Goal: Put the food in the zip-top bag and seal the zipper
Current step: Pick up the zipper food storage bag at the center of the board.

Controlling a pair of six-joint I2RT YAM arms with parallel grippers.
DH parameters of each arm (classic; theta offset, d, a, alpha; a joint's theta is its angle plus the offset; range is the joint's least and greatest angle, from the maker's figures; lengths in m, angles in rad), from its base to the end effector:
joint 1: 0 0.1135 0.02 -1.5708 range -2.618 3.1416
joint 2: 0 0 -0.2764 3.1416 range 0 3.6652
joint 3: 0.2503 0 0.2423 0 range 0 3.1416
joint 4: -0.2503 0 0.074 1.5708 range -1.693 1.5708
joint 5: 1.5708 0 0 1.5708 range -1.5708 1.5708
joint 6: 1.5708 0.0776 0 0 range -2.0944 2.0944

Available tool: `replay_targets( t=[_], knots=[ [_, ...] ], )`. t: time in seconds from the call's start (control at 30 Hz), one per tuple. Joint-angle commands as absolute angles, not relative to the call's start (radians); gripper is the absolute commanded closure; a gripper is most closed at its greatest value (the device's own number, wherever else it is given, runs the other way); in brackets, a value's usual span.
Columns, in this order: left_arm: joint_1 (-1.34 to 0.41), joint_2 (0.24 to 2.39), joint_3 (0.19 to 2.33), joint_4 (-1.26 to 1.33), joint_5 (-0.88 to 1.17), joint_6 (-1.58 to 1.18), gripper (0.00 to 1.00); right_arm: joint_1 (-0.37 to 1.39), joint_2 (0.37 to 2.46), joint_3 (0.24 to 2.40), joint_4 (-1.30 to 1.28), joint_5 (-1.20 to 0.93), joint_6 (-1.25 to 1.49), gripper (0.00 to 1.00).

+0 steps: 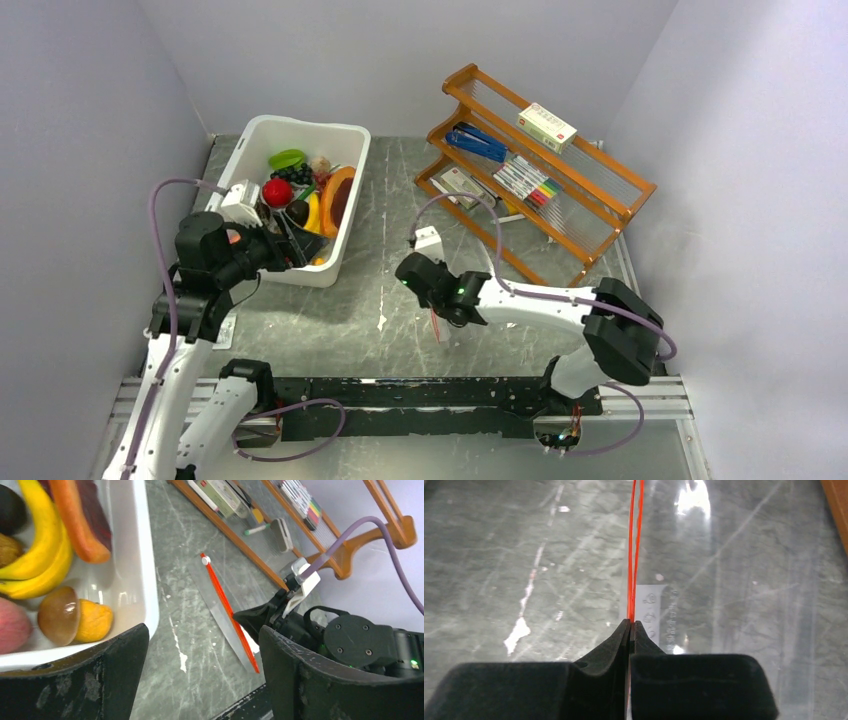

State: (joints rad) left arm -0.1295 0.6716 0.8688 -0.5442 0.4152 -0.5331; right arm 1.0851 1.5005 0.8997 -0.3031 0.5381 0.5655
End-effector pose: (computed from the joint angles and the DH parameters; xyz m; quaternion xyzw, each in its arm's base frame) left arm 0.1531 -0.0515 0.3410 -0.0445 0.8085 -0.3424 0.4766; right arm 0.1823 0.2601 0.1955 -0.1499 0.9027 0.0615 0.3986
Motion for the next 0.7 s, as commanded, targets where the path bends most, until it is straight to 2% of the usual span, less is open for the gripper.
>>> replay_targets(
  t=[0.0, 0.17, 0.37, 0.67],
  knots=[
    [-0.120, 0.718, 0.820, -0.447, 0.572, -0.576, 0.22, 1.033, 1.415, 0.818, -0.270, 0.524, 0.589, 1.00],
    [-0.168, 0.767, 0.686, -0.217, 0.660, -0.751, 0.33, 0.968, 1.272, 0.683, -0.098, 0.373, 0.586, 1.00],
    [-0.370, 0.942, 0.688, -0.137, 0.547, -0.809, 0.35, 0.920, 1.169, 0.548, 0.106, 0.203, 0.624, 1.00],
    [-0.610, 1.256, 0.780, -0.035, 0.390, -0.880, 0.43, 0.835, 1.134, 0.449, 0.183, 0.135, 0.678, 1.00]
  ],
)
